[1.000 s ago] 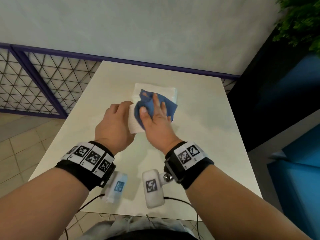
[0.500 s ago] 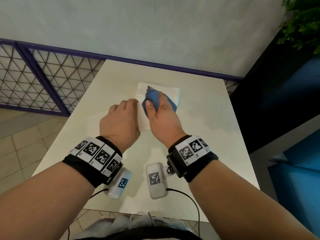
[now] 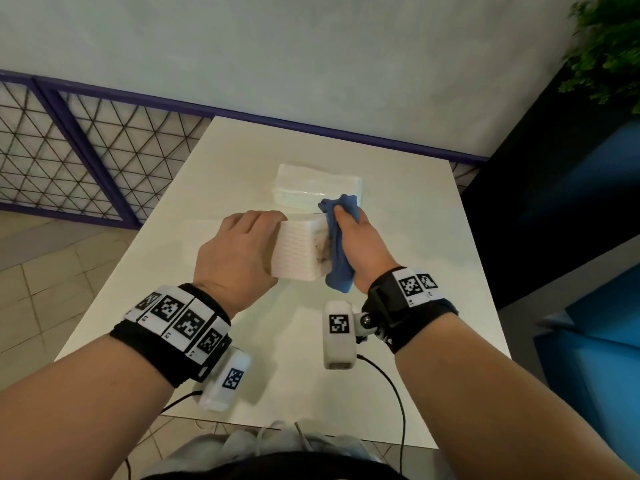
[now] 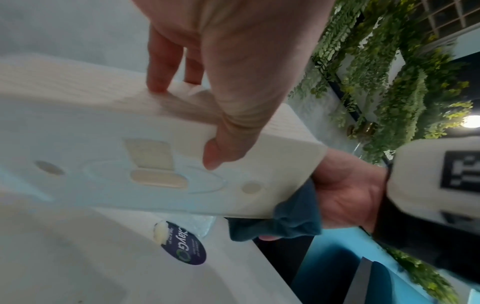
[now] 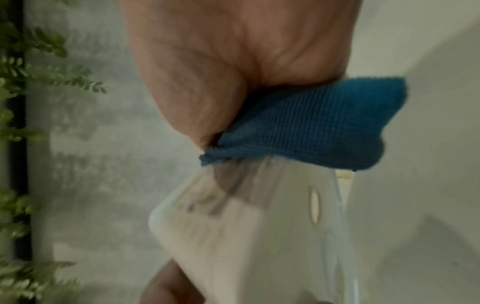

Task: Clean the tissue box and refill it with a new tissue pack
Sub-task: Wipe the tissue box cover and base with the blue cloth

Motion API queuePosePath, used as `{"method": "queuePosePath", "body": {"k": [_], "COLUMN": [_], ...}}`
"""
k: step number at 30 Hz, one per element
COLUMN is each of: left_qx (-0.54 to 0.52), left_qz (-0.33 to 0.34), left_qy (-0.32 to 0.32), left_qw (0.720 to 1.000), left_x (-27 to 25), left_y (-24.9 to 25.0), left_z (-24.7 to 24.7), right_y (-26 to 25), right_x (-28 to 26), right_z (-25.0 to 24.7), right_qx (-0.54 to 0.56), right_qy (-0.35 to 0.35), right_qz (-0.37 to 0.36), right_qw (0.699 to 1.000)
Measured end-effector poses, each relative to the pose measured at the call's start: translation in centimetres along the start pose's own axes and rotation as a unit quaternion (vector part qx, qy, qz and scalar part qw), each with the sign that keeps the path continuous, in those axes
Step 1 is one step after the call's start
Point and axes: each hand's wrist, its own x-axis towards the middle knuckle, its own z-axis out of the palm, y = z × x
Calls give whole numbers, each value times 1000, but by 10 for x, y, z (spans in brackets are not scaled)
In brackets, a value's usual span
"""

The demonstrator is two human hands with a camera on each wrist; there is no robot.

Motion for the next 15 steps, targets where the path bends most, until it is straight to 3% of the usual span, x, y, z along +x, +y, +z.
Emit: {"method": "queuePosePath", "body": {"k": [6, 9, 11, 15], "left_qx": [-79, -134, -96, 73], "left_qz": [80, 55, 52, 89], "left_qy": [37, -49, -129, -92], "left_qw": [993, 988, 986, 989], "left_x": [1, 4, 3, -5], "left_y": [-20, -26, -17, 18], "left_z": [6, 4, -2, -2], "right_y": [-3, -2, 0, 0], "right_x": [7, 2, 1, -6], "right_z": [-13, -6, 1, 16], "right_qx": [130, 109, 98, 122], "right_qy": [1, 41, 72, 84], "right_qz": [117, 128, 120, 97], "right_qw": [984, 985, 985, 984]}}
